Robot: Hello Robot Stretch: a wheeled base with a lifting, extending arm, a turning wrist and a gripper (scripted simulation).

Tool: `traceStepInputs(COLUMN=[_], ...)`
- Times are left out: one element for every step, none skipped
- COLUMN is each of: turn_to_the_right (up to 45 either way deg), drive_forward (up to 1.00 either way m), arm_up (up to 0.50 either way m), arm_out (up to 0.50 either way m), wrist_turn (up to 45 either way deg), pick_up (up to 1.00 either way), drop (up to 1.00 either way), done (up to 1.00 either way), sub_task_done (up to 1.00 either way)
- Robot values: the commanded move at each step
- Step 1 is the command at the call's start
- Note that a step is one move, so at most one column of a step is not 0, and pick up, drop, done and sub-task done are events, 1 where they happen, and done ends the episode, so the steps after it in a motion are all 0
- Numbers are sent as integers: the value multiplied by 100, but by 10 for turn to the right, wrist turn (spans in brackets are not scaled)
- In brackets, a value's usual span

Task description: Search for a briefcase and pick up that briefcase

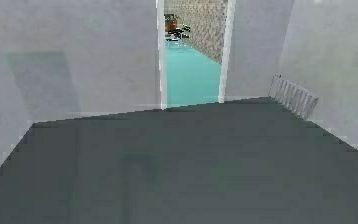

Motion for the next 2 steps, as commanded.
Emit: traceStepInputs(turn_to_the_right=[0, 30], drive_forward=[20, 0], arm_up=[0, 0], arm_out=[0, 0], wrist_turn=[0, 0], pick_up=[0, 0], drop=[0, 0], done=[0, 0], sub_task_done=[0, 0])
